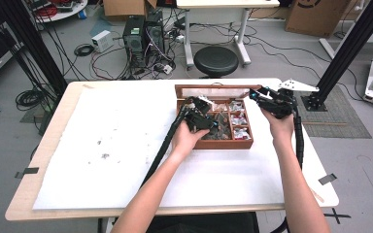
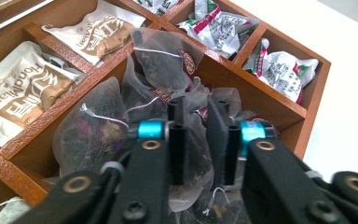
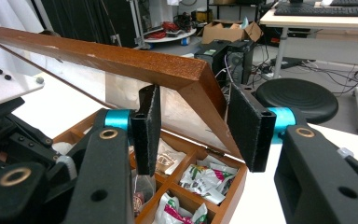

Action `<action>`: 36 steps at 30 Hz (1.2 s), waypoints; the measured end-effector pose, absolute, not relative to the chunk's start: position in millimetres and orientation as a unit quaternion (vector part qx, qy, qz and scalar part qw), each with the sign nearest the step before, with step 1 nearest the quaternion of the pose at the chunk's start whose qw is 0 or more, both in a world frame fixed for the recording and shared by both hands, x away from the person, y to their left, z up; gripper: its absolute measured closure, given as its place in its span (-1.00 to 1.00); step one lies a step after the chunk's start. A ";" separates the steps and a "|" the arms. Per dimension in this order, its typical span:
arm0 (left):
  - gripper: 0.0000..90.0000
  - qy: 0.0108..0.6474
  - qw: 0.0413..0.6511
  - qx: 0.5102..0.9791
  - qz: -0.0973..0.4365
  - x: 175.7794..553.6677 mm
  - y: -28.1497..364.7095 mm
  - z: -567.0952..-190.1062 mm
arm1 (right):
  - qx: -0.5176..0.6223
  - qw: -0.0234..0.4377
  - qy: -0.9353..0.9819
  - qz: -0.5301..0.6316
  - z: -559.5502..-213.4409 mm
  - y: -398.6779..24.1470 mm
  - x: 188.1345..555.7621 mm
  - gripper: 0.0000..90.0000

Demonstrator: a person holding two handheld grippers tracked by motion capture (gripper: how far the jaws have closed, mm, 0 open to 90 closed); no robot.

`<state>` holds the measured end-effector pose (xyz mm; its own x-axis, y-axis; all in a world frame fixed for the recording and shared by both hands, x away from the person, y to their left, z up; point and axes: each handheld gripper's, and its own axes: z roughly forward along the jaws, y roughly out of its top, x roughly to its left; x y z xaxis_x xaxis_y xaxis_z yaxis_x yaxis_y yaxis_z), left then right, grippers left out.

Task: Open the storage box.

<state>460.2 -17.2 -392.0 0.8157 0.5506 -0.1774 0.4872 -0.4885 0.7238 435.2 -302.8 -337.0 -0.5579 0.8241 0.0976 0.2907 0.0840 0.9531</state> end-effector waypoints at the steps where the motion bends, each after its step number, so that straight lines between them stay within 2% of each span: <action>1: 0.89 0.299 0.405 0.863 0.042 460.1 -17.2 -391.7 | 0.402 0.245 0.694 0.545 -337.0 -302.7 435.2 0.24; 7: 0.98 0.297 0.413 0.859 0.050 458.3 -15.6 -388.1 | 0.401 0.245 0.694 0.545 -337.0 -302.8 435.2 0.24; 36: 0.98 0.265 0.439 0.856 0.069 438.0 -2.2 -362.2 | 0.404 0.246 0.692 0.546 -337.1 -302.2 435.2 0.24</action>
<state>438.0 -2.2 -362.2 0.8500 0.5141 -0.1150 0.3931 -0.4735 0.7882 435.2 -302.2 -337.1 -0.5532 0.8270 0.1001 0.2897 0.0783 0.9539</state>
